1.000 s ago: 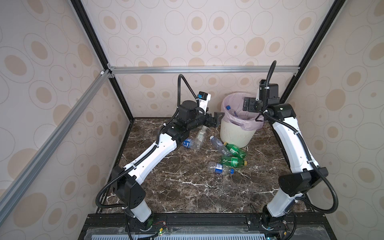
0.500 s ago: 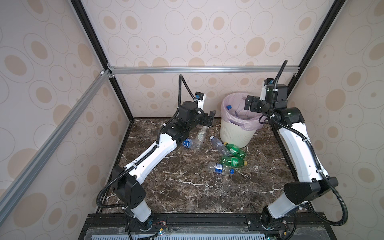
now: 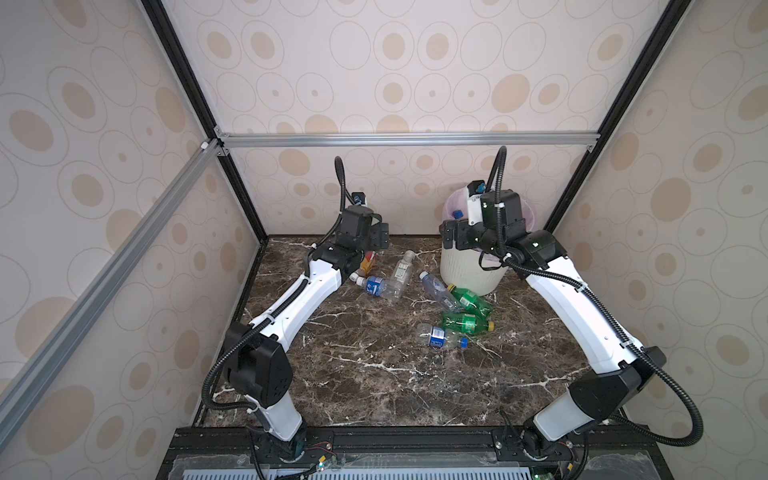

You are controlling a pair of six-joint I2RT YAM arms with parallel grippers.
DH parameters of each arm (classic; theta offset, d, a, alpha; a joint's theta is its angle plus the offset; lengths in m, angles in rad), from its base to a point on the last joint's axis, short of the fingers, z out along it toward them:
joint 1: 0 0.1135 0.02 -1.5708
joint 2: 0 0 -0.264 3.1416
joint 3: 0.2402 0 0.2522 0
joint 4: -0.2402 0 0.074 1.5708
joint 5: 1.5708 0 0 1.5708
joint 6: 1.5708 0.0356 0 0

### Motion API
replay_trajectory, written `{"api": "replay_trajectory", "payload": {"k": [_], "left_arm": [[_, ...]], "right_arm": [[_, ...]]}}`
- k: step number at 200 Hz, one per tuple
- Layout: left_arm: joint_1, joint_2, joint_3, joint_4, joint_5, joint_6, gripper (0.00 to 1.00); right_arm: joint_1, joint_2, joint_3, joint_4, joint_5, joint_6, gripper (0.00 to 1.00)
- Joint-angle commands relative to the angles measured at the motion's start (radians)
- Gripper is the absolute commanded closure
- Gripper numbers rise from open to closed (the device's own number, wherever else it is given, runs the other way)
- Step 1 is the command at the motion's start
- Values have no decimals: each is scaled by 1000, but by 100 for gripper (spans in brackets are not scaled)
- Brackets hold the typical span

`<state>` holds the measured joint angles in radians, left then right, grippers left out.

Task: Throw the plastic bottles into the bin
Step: 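Open the right gripper above the bin to drop the bottle while the left lowers, then lower the left gripper onto the red-and-yellow juice bottle and close it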

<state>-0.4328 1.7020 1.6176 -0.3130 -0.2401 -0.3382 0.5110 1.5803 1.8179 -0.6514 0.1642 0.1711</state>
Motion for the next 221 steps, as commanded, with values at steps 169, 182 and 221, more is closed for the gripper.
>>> {"api": "replay_trajectory", "payload": {"k": [169,182,221], "left_arm": [[181,658,560,-353,240,-32,1],[188,676,564,-349,250,-30,1],[199,702,542,-343,281,-29,1]], "right_arm": [[160,75,-263,145,-80,97,0],[161,81,-271,149,-90,105,0],[161,91,-291,166,-112,128,0]]}}
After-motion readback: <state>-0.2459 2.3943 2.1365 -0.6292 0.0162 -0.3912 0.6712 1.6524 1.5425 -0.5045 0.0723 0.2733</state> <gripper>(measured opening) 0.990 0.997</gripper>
